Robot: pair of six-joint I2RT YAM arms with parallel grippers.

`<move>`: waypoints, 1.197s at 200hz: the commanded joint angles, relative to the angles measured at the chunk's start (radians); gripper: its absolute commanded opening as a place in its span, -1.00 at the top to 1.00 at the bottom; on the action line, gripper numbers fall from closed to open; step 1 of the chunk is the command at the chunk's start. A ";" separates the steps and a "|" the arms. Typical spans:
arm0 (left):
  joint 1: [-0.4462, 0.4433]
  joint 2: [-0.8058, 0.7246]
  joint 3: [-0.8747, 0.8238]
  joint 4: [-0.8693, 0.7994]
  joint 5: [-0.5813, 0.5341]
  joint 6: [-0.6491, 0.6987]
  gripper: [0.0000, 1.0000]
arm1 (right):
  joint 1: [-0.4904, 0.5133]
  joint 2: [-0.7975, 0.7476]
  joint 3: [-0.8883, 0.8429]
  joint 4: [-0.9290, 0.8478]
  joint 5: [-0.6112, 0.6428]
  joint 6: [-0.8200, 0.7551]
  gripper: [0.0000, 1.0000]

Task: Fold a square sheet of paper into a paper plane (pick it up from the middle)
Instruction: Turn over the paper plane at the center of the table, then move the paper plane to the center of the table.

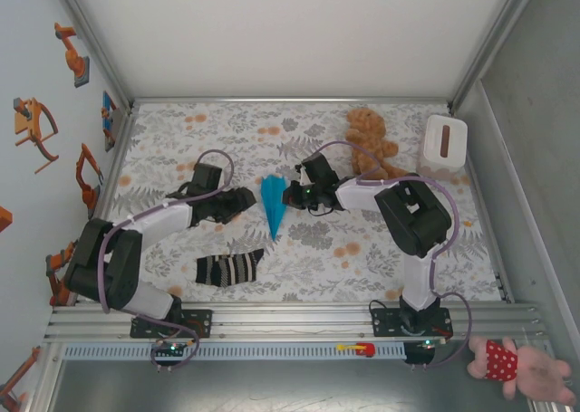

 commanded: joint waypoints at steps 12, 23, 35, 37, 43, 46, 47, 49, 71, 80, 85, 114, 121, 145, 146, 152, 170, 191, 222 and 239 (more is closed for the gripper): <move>-0.021 0.061 0.071 0.027 0.053 0.023 -0.17 | -0.008 0.007 -0.010 0.009 0.009 -0.001 0.99; -0.025 0.084 0.089 0.019 0.059 0.028 -0.16 | -0.008 0.009 -0.010 0.010 0.005 -0.002 0.99; -0.033 0.107 0.102 0.015 0.067 0.031 -0.12 | -0.008 0.009 -0.010 0.009 0.003 -0.001 1.00; -0.033 0.110 0.105 0.014 0.067 0.032 -0.11 | -0.008 0.010 -0.010 0.009 0.002 -0.001 1.00; -0.034 0.121 0.113 0.008 0.068 0.032 -0.09 | -0.009 0.012 -0.009 0.010 0.001 -0.002 1.00; -0.034 0.125 0.116 0.005 0.068 0.033 -0.09 | -0.010 0.012 -0.009 0.010 0.001 -0.002 1.00; -0.034 0.128 0.118 0.005 0.070 0.033 -0.08 | -0.010 0.012 -0.008 0.010 0.000 -0.001 1.00; -0.034 0.130 0.120 0.004 0.071 0.033 -0.07 | -0.010 0.011 -0.008 0.011 -0.001 -0.002 1.00; -0.038 0.160 0.150 -0.008 0.077 0.036 -0.01 | -0.010 0.014 -0.010 0.011 -0.005 -0.001 1.00; -0.038 0.176 0.167 -0.022 0.078 0.040 0.02 | -0.010 0.015 -0.007 0.010 -0.006 -0.001 1.00; -0.038 0.185 0.177 -0.030 0.077 0.042 0.02 | -0.010 0.016 -0.007 0.008 -0.006 -0.003 1.00; -0.043 0.243 0.231 -0.086 0.063 0.048 0.21 | -0.011 0.016 -0.004 0.001 -0.005 -0.004 1.00; -0.043 0.253 0.239 -0.097 0.057 0.048 0.26 | -0.011 0.015 -0.005 0.000 -0.004 -0.003 1.00; -0.043 0.282 0.267 -0.126 0.049 0.048 0.39 | -0.013 0.013 -0.005 -0.005 -0.003 -0.005 1.00; -0.043 0.285 0.268 -0.127 0.048 0.048 0.40 | -0.013 0.013 -0.005 -0.006 -0.003 -0.005 1.00; -0.044 0.289 0.273 -0.131 0.048 0.048 0.43 | -0.013 0.012 -0.004 -0.006 -0.003 -0.004 1.00; -0.043 0.297 0.287 -0.144 0.040 0.051 0.57 | -0.014 0.009 -0.004 -0.008 0.000 -0.006 1.00; -0.043 0.297 0.294 -0.162 0.024 0.063 0.71 | -0.020 -0.006 -0.015 -0.007 0.015 -0.002 1.00; -0.043 0.289 0.296 -0.182 0.018 0.090 0.86 | -0.032 -0.044 -0.036 -0.006 0.045 0.000 1.00; -0.043 0.274 0.286 -0.175 0.012 0.097 0.89 | -0.039 -0.062 -0.050 -0.002 0.055 0.002 1.00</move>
